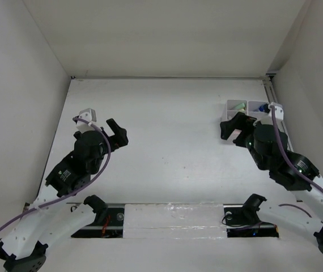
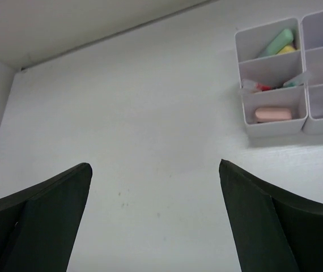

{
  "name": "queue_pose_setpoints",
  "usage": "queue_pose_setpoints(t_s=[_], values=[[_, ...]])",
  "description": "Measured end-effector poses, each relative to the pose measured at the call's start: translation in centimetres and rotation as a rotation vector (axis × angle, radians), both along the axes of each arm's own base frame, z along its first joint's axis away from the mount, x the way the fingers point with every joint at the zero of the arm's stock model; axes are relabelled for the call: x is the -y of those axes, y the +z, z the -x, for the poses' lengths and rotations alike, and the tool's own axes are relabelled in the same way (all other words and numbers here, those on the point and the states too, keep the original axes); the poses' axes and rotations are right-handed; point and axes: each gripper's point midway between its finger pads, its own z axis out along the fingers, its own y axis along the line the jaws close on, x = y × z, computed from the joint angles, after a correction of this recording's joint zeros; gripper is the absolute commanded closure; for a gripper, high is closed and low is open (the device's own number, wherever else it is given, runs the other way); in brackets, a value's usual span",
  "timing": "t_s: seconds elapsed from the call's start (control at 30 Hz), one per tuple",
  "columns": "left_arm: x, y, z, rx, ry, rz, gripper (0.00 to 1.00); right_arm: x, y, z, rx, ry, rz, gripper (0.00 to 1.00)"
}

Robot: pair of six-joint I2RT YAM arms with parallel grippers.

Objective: Sort the stationery into containers
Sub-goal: Reset both arms

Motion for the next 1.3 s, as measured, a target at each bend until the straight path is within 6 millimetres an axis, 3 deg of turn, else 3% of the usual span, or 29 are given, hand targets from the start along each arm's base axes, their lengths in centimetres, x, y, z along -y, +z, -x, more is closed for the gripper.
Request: queue_pose_setpoints(t_s=[0.2, 0.4, 0.67, 0.93, 1.3], values=[[-1.9, -0.5, 0.2, -0.021, 0.105, -0.018, 0.0, 0.3, -2.9, 4.1, -0.058, 0.113, -0.008, 0.0], [-4.2, 1.0, 1.6, 0.038, 0.175, 0.025, 0.0, 0.9, -1.5, 6.7, -0.004, 0.204, -0.099, 0.0], [-5.2, 3.5, 3.7, 0.087, 0.162, 0.123, 0.0, -0.4, -1.9, 7.6, -0.044, 0.292, -0.099, 0.0], [-5.3, 2.3, 5.4, 0.024, 0.125, 0.129, 0.0, 0.2, -1.8, 8.9, -0.045, 0.325, -0.112, 0.0], [-5.0, 2.4, 6.4, 0.019, 0.084, 0.167, 0.0, 0.8, -1.1, 9.7, -0.037, 0.333, -0.121, 0.0]])
